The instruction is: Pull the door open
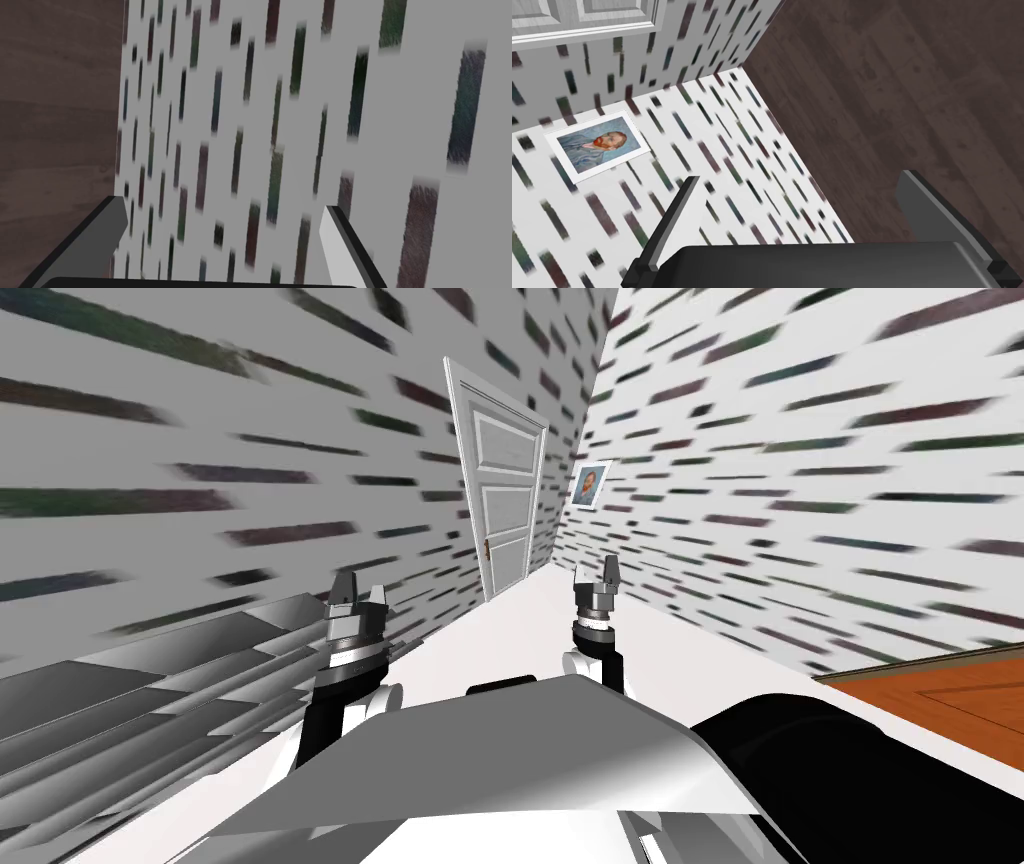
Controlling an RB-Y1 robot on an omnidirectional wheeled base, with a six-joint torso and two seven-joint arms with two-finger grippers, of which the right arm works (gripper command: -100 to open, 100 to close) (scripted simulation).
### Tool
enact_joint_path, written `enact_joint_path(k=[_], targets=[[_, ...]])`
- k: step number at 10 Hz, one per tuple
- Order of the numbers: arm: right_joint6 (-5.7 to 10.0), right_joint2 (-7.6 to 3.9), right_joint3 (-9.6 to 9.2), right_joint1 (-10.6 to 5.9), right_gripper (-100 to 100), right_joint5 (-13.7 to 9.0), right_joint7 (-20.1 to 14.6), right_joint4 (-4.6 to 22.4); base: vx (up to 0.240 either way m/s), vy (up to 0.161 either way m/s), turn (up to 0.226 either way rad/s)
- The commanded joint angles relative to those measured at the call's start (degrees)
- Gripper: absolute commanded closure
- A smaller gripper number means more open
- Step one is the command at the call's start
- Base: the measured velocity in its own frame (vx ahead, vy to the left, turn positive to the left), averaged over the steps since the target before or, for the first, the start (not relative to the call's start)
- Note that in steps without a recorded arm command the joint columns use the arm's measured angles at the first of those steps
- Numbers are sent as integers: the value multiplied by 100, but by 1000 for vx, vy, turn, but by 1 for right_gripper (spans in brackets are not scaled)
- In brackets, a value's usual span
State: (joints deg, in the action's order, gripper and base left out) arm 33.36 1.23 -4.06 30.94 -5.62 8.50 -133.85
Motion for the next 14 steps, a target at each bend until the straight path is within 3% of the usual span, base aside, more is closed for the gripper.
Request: enact_joint_path(k=[1, 8, 14], targets=[[31, -57, 17, -30, -100, -87, -112, 128, 42, 1, 226], [219, -326, 119, -215, -100, -620, -804, 917, 103, -52, 258], [352, -473, 192, -344, -100, -996, -1291, 1473, 73, -56, 188]])
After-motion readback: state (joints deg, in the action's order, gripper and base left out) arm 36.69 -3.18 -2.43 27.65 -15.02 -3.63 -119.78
